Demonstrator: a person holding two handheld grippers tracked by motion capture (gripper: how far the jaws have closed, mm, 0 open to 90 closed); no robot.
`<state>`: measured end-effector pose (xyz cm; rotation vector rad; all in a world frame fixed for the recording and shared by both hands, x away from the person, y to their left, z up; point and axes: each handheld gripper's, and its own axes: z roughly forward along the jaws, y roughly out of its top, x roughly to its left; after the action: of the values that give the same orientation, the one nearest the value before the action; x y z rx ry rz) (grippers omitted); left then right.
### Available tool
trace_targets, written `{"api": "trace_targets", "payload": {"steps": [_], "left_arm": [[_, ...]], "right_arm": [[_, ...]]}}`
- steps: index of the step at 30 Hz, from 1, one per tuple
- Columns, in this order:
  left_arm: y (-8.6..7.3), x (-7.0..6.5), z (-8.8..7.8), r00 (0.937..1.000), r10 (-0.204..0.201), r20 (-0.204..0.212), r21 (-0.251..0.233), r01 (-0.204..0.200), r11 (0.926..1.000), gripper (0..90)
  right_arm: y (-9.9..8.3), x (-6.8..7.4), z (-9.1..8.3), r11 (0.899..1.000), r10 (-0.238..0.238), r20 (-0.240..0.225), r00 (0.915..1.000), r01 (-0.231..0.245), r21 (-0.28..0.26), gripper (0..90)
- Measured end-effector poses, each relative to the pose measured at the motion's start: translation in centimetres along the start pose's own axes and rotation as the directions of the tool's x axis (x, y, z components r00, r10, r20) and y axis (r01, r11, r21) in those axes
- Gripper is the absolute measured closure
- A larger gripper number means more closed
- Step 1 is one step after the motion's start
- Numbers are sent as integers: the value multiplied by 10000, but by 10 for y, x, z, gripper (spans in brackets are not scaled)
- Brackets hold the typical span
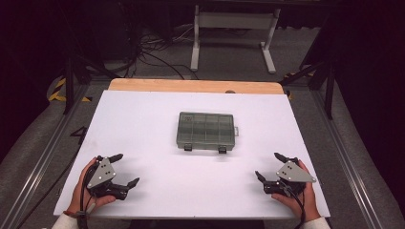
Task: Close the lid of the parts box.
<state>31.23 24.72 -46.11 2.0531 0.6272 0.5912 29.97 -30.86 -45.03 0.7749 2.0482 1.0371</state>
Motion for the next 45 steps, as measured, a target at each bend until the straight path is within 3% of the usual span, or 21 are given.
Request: {"api": "trace_targets", "payload": {"steps": [3,8,19,27,38,45], "left_arm": [[-1,0,-2,10000,-57,-60,-41,57,10000,42],[0,0,-3,10000,-12,-12,-113,12,9999,42],[1,0,-4,10000,-21,-27,-173,20,9998,37],[2,2,-10,9998,-97,-200,-497,87,9987,37],[6,0,-18,9999,-69,-152,-1092,52,9940,36],[7,-1,-20,9998,-98,-193,-1321,72,9912,36]], "right_arm": [[-3,3,-1,9998,169,-148,9997,-168,72,85],[-6,9,1,9997,42,-364,9993,-33,231,79],[-3,7,-5,9996,170,-320,9993,-177,-199,73],[0,4,-14,9979,220,-232,9995,-233,-599,70],[1,4,-17,9970,336,-397,9986,-363,-686,78],[1,2,-20,9945,486,-184,9986,-501,-920,66]]}}
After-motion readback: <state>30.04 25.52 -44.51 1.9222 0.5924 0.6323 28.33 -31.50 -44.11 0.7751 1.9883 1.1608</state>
